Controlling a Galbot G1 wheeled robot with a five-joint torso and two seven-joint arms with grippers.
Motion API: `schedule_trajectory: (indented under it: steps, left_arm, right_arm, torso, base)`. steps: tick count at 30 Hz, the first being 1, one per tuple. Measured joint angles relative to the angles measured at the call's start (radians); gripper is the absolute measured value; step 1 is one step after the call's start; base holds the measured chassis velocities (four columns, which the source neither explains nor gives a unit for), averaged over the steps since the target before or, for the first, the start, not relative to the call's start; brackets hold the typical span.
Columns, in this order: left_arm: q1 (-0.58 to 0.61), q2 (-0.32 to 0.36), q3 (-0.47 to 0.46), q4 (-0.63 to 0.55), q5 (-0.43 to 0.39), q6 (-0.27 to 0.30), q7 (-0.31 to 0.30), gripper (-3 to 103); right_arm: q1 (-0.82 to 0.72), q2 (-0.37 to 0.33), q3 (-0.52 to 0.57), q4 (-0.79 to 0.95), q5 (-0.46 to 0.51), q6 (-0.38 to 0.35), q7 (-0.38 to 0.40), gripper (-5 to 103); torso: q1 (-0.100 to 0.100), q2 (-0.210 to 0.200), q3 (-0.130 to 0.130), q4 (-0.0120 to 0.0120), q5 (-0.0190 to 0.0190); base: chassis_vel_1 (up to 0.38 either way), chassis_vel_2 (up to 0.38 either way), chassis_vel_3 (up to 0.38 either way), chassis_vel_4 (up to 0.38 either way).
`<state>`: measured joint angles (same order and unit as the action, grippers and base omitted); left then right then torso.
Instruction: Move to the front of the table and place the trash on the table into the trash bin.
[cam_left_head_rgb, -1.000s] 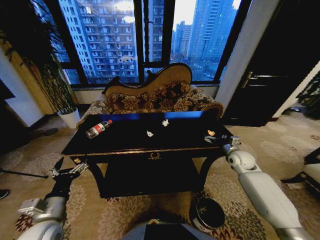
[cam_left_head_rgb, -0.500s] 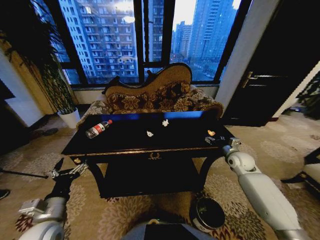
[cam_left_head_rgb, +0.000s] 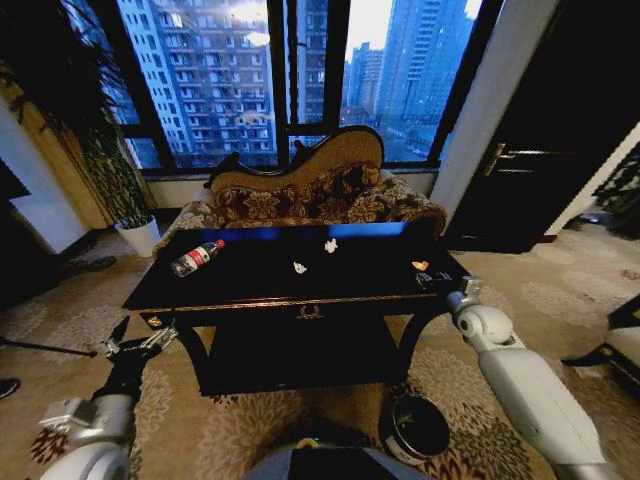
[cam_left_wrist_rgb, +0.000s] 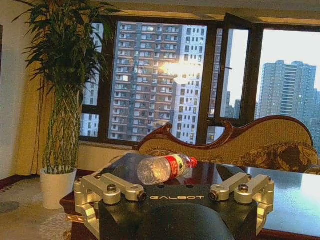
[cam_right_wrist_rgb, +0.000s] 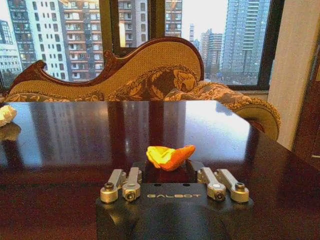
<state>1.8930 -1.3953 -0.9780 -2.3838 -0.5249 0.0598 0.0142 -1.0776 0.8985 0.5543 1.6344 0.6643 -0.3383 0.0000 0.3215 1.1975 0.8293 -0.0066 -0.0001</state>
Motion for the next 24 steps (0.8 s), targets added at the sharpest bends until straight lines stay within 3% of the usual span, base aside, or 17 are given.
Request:
schedule_trajectory:
  steps: [2,4,7,12,24]
  left_arm:
    - [0.001,-0.003,0.000,0.001,0.001,-0.001,0.001,100]
    - [0.001,-0.003,0.000,0.001,0.001,-0.001,0.001,100]
    - [0.003,-0.006,0.000,0.001,0.001,-0.002,0.002,100]
    - [0.003,-0.006,0.000,0.000,0.001,-0.002,0.002,100]
    - [-0.011,0.005,-0.007,-0.012,-0.012,-0.004,-0.006,100]
  right_arm:
    - [-0.002,0.003,0.002,0.003,0.000,0.001,0.000,34]
    - [-0.003,0.004,0.003,0.003,0.000,0.001,0.000,34]
    - [-0.005,0.010,0.008,0.006,0.000,0.004,0.000,17]
    - [-0.012,0.015,0.017,0.014,0.001,0.005,0.000,3]
    - [-0.107,0.024,0.139,0.193,0.049,0.022,0.000,2]
  torso:
    - [0.000,0.000,0.000,0.0001,-0.0001]
    - [0.000,0.000,0.000,0.0000,-0.0001]
    - [0.000,0.000,0.000,0.0001,-0.0001]
    - [0.000,0.000,0.000,0.0001,0.0000]
    - [0.000,0.000,0.000,0.0001,-0.0002]
  base:
    - [0.000,0.000,0.000,0.000]
    - [0.000,0.000,0.000,0.000]
    - [0.000,0.000,0.000,0.000]
    - [0.000,0.000,0.000,0.000]
    - [0.000,0.000,0.000,0.000]
